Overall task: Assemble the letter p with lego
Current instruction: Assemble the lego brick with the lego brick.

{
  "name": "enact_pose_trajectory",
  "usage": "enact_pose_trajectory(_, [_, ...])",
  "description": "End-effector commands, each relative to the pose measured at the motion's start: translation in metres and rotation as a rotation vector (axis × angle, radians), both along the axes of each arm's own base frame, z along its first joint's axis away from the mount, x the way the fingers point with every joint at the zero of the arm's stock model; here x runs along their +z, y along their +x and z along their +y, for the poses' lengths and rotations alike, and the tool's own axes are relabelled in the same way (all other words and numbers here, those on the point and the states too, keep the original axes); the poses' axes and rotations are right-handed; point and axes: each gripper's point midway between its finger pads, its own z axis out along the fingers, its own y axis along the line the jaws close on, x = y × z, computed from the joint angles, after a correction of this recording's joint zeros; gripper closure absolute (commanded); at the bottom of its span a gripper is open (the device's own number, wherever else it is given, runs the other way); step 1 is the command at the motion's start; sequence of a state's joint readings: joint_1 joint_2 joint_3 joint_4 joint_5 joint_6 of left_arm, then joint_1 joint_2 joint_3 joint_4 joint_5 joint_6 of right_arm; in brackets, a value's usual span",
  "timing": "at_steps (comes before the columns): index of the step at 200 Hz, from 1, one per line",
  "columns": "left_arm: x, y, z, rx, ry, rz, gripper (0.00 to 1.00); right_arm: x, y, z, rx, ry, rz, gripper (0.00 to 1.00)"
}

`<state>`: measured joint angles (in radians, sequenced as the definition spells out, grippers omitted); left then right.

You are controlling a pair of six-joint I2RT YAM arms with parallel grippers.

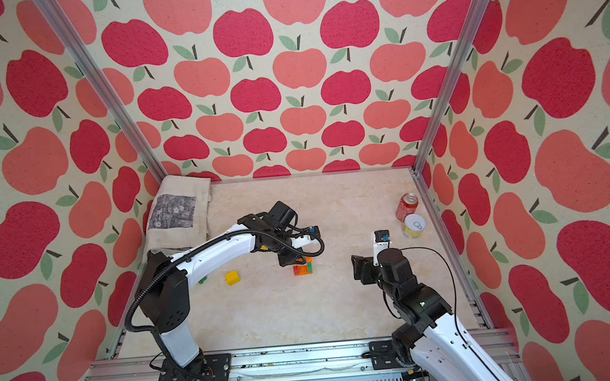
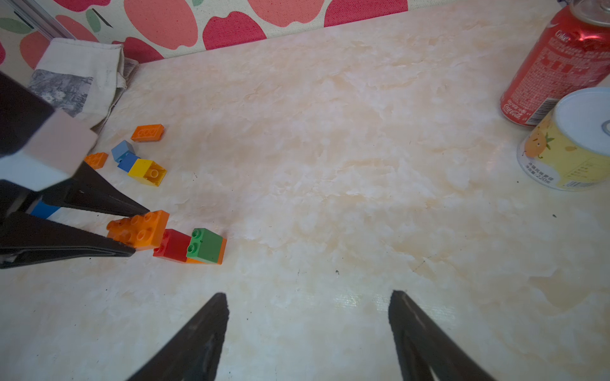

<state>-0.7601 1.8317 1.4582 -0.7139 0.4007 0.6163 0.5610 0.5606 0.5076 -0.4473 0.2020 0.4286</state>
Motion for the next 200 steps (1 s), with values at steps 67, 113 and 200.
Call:
enact_pose_trajectory(67, [-0.026, 0.004, -0.005, -0.11, 0.047, 0.025, 0.89, -0.012, 0.001, 0.004, 0.007, 0.015, 0.039, 0.2])
enact_pose_trajectory(113, [-0.03, 0.005, -0.004, -0.102, 0.047, 0.027, 0.89, -0.013, 0.002, 0.006, 0.012, 0.022, 0.046, 0.2])
enact_pose_trajectory(200, [-0.046, 0.012, 0.005, -0.081, 0.062, 0.006, 0.88, -0.014, 0.002, 0.009, 0.019, 0.031, 0.052, 0.2])
